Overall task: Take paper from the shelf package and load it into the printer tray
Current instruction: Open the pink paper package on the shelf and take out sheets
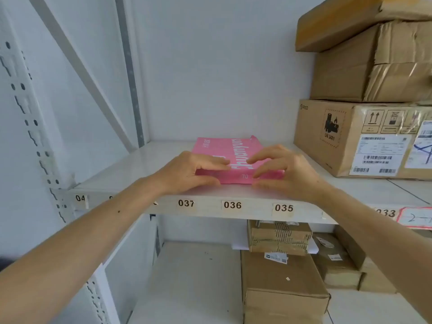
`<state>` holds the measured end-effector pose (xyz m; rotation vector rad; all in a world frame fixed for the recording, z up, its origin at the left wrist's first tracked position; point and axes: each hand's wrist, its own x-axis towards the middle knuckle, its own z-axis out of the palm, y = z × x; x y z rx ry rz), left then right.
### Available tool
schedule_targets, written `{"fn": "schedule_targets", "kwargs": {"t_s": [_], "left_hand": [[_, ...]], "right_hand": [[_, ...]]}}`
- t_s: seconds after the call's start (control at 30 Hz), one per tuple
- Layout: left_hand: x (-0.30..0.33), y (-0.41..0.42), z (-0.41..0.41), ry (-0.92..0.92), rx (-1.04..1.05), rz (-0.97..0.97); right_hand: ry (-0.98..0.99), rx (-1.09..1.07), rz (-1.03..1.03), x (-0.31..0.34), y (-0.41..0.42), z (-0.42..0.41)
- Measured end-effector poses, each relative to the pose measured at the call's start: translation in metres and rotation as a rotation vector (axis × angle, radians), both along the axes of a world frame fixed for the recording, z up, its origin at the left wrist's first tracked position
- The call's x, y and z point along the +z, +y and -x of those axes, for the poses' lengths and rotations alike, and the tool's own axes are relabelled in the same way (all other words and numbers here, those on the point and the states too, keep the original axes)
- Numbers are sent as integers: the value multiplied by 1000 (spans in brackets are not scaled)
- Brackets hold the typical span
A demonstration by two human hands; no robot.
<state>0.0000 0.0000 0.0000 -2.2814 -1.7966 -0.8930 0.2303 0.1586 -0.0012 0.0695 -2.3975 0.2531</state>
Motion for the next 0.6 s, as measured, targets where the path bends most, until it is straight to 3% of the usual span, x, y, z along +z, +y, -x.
{"fn": "schedule_targets", "kwargs": {"t_s": [0.2, 0.6], "left_hand": [[1, 7, 5, 1, 18, 55], [-4, 15, 9, -49, -5, -12]], "right_hand": [[14, -104, -111, -9, 10, 5], [8, -143, -175, -15, 16, 2]]}}
